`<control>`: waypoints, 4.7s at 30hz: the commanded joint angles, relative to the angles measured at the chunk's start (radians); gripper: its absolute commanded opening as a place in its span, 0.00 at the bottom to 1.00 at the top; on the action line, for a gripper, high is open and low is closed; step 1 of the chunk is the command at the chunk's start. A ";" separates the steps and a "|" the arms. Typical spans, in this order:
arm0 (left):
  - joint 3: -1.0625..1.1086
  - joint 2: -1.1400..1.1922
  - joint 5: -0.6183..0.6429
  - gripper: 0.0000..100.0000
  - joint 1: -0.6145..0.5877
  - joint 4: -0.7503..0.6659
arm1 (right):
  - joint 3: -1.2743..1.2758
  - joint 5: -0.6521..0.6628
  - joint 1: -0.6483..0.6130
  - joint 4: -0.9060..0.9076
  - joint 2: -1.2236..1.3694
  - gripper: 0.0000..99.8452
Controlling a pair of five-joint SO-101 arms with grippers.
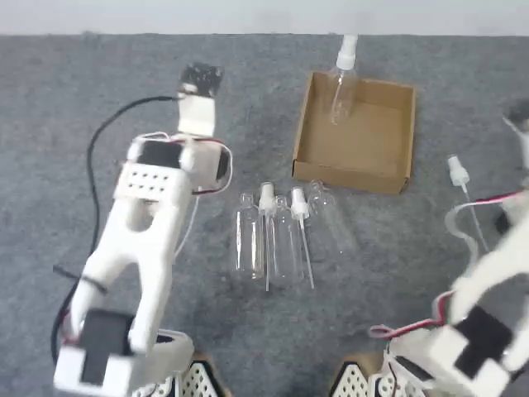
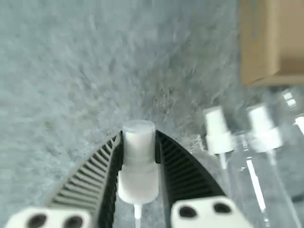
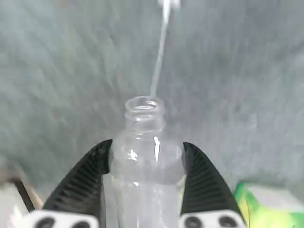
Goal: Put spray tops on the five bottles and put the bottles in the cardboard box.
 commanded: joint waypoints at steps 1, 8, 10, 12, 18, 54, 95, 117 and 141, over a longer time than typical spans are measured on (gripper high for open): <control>-0.099 -0.270 -0.008 0.01 -0.006 0.083 | -0.040 -0.221 -0.257 -0.027 -0.177 0.01; -0.176 -0.574 -0.002 0.01 -0.006 0.157 | 0.249 -0.572 -0.754 -0.272 -0.383 0.01; -0.209 -0.640 0.000 0.01 -0.006 0.157 | 0.376 -0.621 -0.878 -0.390 -0.427 0.01; -0.249 -0.687 0.000 0.01 -0.006 0.157 | 0.500 -0.658 -0.997 -0.512 -0.467 0.01; -0.338 -0.775 0.118 0.01 -0.084 0.110 | 0.744 -0.758 -1.253 -0.808 -0.504 0.01; 0.143 -0.792 0.537 0.01 -0.095 -0.310 | 1.168 -0.858 -1.422 -1.293 -0.714 0.00; 0.337 -0.793 0.270 0.01 0.074 -0.242 | 1.341 -0.962 -1.353 -1.656 -0.723 0.01; 0.341 -1.014 0.101 0.16 0.098 -0.025 | 1.349 -0.965 -1.349 -1.656 -0.723 0.01; 0.223 -0.721 0.049 0.13 -0.049 -0.087 | 1.350 -0.965 -1.351 -1.653 -0.720 0.01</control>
